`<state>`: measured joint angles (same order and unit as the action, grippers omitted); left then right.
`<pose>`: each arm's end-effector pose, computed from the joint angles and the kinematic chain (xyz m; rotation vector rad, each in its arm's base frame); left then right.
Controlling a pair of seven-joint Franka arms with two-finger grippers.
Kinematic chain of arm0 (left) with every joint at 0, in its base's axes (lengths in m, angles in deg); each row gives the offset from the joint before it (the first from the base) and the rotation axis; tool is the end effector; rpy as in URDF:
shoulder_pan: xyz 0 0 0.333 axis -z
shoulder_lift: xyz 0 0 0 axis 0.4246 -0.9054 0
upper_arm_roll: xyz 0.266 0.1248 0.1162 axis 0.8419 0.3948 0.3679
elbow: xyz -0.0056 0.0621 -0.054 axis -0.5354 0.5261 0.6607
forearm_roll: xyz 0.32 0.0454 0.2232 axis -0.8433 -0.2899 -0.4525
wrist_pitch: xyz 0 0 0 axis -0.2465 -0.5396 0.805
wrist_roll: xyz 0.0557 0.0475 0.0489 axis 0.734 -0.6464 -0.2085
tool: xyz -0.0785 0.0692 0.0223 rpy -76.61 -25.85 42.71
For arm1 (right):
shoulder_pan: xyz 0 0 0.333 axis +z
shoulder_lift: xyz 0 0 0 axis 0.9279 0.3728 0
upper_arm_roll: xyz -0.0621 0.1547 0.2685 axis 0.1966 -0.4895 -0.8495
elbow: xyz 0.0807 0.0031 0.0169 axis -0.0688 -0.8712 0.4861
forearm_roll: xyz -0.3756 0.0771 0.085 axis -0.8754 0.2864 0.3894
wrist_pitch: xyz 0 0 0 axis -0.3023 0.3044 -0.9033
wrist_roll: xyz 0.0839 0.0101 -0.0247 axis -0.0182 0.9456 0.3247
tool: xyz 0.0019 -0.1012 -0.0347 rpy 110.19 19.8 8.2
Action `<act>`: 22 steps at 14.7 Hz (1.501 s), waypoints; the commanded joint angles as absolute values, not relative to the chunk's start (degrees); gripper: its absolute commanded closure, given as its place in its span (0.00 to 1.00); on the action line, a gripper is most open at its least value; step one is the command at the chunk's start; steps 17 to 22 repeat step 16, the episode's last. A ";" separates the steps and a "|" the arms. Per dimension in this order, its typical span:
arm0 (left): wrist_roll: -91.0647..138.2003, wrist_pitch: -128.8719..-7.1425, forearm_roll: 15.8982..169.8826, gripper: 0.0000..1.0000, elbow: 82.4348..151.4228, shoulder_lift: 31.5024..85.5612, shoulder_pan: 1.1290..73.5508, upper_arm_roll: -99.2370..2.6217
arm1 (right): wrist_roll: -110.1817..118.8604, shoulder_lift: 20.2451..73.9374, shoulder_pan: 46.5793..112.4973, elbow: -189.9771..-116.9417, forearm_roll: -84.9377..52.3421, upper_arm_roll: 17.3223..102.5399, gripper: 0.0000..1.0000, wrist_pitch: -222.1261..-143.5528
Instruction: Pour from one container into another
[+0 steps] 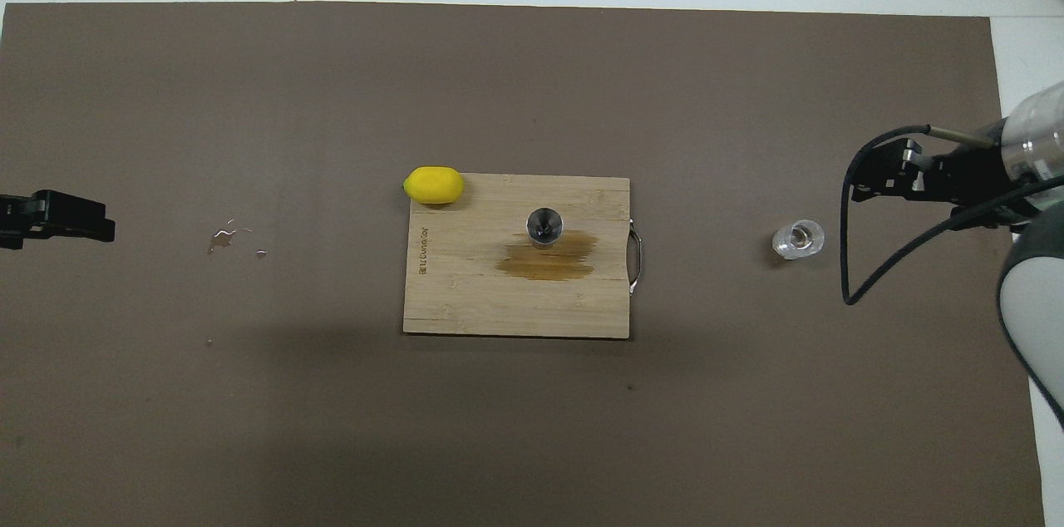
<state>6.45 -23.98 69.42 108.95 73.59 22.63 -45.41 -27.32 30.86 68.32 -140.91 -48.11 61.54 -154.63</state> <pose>0.5287 0.0187 0.5870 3.1098 0.0229 -0.0467 0.5447 0.0536 0.6248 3.0776 -0.4817 -0.0152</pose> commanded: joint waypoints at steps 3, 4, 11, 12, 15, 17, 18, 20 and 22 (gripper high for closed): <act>7.42 -21.82 68.11 0.00 107.31 73.78 23.19 -45.10 | -17.65 29.03 66.53 -142.16 -47.68 61.42 0.01 -151.37; 7.42 -21.82 68.19 0.00 107.31 73.78 23.19 -45.10 | -15.81 28.59 66.44 -143.04 -47.68 61.42 0.01 -151.29; 7.51 -22.00 68.19 0.00 107.31 73.78 23.19 -45.10 | -14.38 27.18 66.71 -145.42 -47.68 61.33 0.01 -151.55; 7.51 -22.00 68.19 0.00 107.31 73.78 23.19 -45.10 | -14.47 27.18 66.71 -145.42 -47.68 61.33 0.01 -151.64; 7.51 -22.08 68.19 0.00 107.31 73.78 23.19 -45.10 | -14.64 27.27 66.79 -145.42 -47.68 61.33 0.01 -151.81; 7.51 -22.08 68.19 0.00 107.31 73.78 23.28 -45.19 | -14.73 27.27 66.88 -145.42 -47.68 61.33 0.01 -151.81; 7.51 -22.08 68.19 0.00 107.31 73.78 23.28 -45.19 | -14.73 27.27 66.88 -145.42 -47.68 61.33 0.01 -151.81; 7.51 -22.08 68.19 0.00 107.31 73.78 23.28 -45.19 | -14.73 27.27 66.88 -145.42 -47.68 61.33 0.01 -151.81; 7.51 -22.08 68.19 0.00 107.31 73.78 23.28 -45.19 | -14.73 27.27 66.88 -145.42 -47.68 61.33 0.01 -151.81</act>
